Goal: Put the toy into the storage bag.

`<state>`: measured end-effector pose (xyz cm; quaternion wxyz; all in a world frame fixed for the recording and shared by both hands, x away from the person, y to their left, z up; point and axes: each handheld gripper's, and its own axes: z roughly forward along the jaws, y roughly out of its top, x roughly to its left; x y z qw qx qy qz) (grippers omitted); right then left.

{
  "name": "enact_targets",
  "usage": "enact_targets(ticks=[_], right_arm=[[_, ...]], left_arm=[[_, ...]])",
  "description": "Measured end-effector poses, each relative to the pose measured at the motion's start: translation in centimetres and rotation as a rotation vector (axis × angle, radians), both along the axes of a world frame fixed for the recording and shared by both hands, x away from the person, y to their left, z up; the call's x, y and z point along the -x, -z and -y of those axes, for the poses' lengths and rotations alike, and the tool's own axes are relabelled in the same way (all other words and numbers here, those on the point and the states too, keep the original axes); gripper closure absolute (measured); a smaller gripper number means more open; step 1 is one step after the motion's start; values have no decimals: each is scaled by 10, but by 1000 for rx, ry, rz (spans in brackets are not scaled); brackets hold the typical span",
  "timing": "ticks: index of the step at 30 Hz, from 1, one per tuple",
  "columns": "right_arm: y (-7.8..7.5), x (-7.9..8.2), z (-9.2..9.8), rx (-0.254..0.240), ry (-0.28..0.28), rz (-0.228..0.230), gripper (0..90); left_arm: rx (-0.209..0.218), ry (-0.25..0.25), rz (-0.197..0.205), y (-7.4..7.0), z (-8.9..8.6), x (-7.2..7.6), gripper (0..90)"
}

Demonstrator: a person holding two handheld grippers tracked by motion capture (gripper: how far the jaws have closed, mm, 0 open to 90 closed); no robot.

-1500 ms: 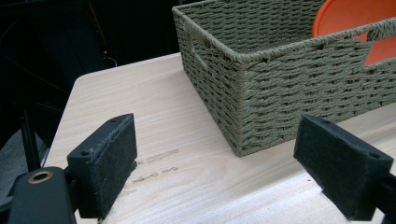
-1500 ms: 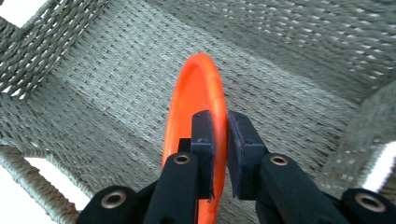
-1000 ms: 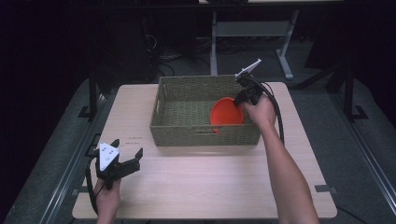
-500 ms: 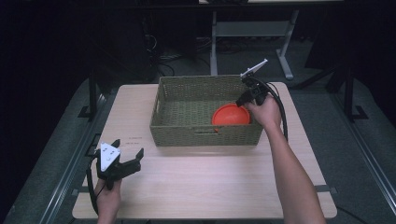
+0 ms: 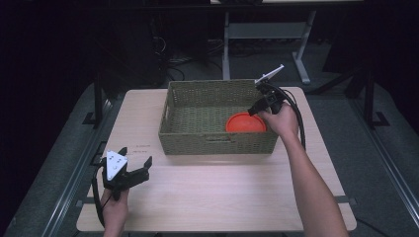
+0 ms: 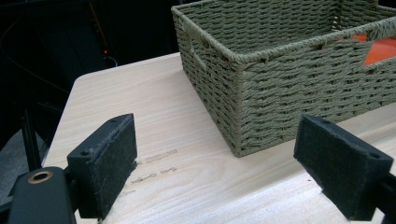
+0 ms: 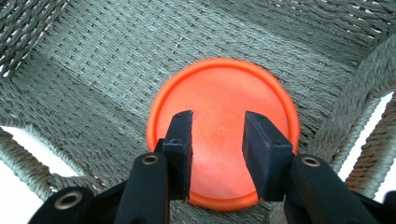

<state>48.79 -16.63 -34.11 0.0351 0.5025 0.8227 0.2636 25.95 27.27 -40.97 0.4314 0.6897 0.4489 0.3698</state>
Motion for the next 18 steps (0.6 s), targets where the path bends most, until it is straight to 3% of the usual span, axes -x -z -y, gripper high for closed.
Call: enact_targets(ticks=[18], right_arm=[[0, 2, -5, -19, -21, -6, 460]], left_arm=[[1, 6, 5, 0, 0, 1, 128]])
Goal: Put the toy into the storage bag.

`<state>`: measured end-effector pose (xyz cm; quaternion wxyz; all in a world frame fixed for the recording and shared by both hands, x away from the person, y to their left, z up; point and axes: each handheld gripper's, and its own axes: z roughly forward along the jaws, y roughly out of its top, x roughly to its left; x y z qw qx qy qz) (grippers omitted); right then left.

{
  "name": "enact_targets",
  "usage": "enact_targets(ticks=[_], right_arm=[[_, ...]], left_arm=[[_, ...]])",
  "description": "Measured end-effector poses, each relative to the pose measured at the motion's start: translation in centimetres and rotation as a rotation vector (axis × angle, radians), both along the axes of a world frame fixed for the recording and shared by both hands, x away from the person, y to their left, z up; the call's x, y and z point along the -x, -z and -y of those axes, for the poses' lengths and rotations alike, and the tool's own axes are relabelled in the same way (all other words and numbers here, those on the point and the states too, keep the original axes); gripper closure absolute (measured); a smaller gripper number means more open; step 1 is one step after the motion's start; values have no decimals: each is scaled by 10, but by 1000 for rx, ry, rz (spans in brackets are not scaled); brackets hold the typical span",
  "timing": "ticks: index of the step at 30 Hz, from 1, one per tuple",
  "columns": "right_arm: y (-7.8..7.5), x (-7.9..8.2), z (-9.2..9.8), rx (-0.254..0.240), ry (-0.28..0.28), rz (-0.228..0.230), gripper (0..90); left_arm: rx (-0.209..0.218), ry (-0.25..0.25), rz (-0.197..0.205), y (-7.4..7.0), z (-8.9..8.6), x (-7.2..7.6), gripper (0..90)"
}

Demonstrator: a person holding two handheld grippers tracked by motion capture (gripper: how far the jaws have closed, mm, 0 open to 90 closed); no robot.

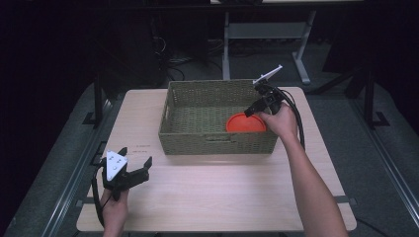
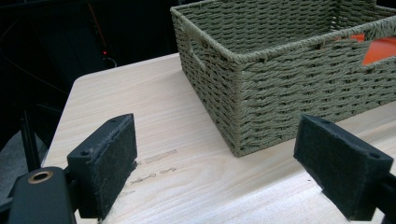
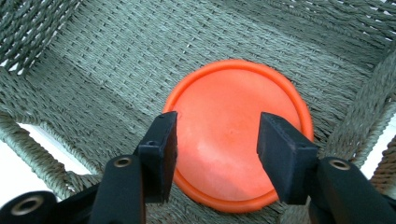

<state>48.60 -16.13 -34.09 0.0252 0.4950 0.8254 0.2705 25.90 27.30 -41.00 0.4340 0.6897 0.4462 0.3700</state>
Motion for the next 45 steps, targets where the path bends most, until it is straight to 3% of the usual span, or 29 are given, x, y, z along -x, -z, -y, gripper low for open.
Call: enact_targets(ticks=[11, 20, 45], right_arm=[[-2, 3, -3, -9, -11, 1, 366], [-12, 11, -1, -27, -25, 19, 361], [-15, 40, 23, -102, -55, 44, 336]], left_arm=[[-1, 3, 3, 0, 1, 0, 128], [-2, 5, 1, 0, 2, 0, 128], [-5, 4, 3, 0, 2, 0, 127]])
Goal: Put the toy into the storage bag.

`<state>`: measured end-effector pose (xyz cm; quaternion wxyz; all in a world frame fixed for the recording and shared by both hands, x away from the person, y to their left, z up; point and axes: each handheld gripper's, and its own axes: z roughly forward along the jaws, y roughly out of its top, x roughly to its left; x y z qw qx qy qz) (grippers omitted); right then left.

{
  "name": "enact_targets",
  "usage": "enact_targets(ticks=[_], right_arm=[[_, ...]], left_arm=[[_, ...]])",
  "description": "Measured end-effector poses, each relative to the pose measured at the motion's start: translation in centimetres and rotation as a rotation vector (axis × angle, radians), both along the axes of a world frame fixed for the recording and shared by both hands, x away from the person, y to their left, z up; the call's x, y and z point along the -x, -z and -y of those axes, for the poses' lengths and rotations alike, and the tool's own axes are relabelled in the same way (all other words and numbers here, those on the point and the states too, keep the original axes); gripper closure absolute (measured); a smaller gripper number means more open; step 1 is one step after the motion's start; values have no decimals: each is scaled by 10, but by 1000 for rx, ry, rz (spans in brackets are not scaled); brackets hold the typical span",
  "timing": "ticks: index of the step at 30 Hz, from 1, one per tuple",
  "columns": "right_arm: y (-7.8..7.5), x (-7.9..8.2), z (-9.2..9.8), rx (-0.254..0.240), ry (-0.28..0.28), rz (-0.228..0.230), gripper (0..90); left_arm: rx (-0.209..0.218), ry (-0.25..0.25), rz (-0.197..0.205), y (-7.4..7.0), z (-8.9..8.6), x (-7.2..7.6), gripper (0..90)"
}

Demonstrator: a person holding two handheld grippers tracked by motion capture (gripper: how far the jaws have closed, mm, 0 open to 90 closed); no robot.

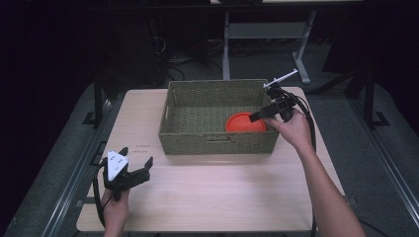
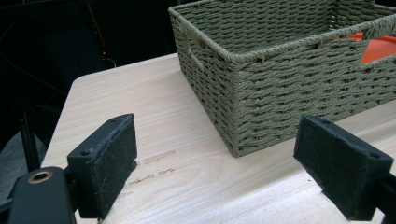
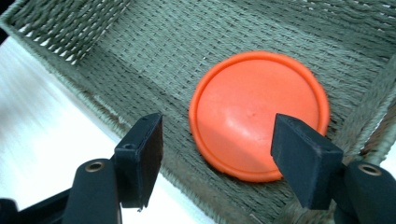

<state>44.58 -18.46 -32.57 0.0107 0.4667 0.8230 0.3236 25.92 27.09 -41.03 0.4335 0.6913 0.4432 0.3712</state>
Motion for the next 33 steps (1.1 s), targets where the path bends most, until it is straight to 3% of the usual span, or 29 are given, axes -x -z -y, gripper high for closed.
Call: enact_targets(ticks=[12, 33], right_arm=[[0, 17, 15, -55, -10, 16, 320], [6, 50, 36, -91, -40, 27, 304]], left_arm=[[-3, 1, -3, 0, 0, 0, 128], [-2, 0, -5, 1, 1, 0, 128]])
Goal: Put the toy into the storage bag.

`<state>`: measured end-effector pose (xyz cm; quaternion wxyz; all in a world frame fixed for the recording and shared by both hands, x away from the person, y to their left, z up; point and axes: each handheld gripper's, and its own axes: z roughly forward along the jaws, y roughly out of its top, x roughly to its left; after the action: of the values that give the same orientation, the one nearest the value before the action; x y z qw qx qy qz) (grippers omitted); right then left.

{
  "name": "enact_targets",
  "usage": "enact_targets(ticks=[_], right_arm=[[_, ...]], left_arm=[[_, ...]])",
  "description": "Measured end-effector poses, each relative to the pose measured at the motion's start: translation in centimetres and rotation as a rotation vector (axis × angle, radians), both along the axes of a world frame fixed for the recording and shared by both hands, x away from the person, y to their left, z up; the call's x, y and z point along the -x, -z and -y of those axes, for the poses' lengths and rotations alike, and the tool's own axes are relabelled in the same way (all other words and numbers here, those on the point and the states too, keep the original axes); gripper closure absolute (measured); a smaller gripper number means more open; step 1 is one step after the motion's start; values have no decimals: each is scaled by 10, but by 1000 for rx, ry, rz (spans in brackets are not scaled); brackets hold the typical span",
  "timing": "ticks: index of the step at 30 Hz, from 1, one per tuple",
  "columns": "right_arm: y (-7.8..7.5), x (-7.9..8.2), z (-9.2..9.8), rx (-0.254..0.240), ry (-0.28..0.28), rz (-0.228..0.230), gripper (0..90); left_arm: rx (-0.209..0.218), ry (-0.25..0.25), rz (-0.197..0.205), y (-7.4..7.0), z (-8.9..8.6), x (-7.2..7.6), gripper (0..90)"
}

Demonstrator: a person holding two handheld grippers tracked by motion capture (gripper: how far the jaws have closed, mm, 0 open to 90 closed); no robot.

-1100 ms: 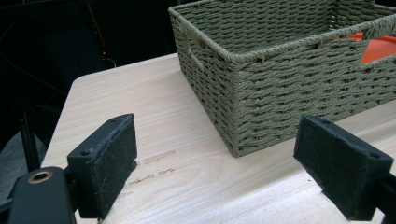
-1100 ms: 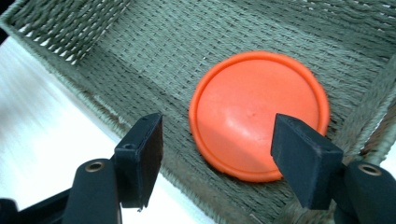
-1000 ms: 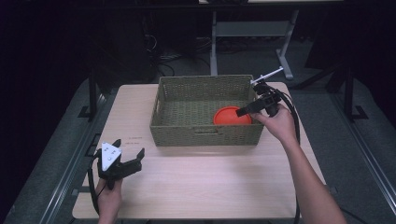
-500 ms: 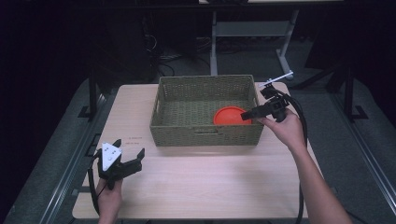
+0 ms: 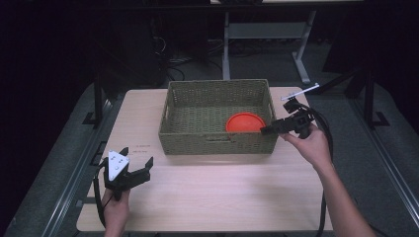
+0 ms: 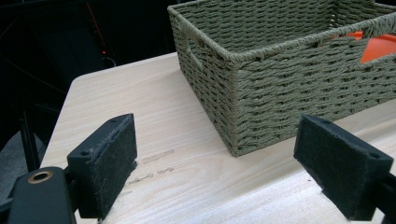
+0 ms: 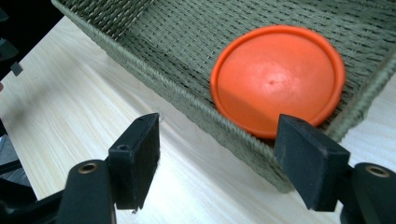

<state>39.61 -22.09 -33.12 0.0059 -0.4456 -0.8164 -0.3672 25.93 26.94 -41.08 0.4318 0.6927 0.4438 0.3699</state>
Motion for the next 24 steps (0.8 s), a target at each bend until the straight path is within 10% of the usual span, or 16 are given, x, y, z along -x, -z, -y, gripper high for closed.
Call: enact_targets(ticks=[24], right_arm=[[28, 30, 32, -55, 9, -32, 286]], left_arm=[[-2, -1, -1, 0, 1, 0, 128]])
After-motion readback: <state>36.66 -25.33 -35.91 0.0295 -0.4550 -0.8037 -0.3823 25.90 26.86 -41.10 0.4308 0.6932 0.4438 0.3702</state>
